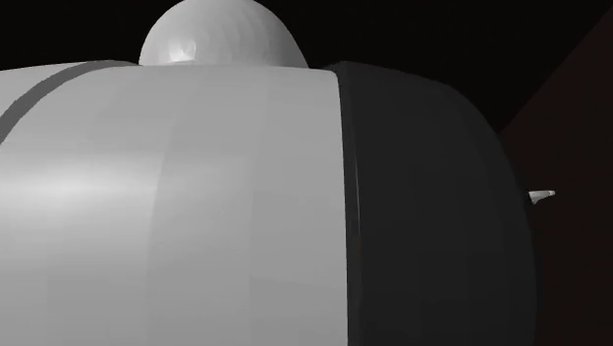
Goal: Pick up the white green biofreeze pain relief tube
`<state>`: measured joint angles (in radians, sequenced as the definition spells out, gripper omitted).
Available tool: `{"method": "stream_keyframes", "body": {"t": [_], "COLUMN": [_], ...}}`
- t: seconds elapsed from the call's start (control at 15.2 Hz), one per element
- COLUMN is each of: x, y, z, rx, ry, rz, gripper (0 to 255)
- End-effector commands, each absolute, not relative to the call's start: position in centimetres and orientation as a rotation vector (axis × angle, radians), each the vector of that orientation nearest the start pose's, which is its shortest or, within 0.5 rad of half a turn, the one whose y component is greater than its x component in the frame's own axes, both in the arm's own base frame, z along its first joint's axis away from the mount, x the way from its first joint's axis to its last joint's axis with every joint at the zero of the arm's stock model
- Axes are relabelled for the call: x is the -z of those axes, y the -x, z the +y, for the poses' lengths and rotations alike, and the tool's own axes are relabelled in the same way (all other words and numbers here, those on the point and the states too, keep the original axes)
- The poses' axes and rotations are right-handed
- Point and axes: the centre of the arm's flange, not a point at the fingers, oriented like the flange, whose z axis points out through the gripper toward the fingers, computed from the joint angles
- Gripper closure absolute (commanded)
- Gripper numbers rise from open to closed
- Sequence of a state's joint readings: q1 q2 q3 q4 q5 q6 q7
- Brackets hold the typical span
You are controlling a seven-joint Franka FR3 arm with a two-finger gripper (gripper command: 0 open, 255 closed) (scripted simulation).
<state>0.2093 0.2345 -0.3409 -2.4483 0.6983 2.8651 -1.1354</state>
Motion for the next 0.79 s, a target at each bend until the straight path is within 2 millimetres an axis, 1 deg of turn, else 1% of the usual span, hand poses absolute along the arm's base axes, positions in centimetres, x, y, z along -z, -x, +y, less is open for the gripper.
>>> {"method": "stream_keyframes", "body": {"t": [0.0,0.59,0.73], "x": [-23.8,-28.6,-28.7], "y": [-48.4,-48.4,-48.4], "z": [-10.5,-10.5,-10.5], "rx": [0.427,0.427,0.427], "ry": [3.041,3.041,3.041], "rz": [-0.562,-0.562,-0.562], "gripper": [255,255,255]}}
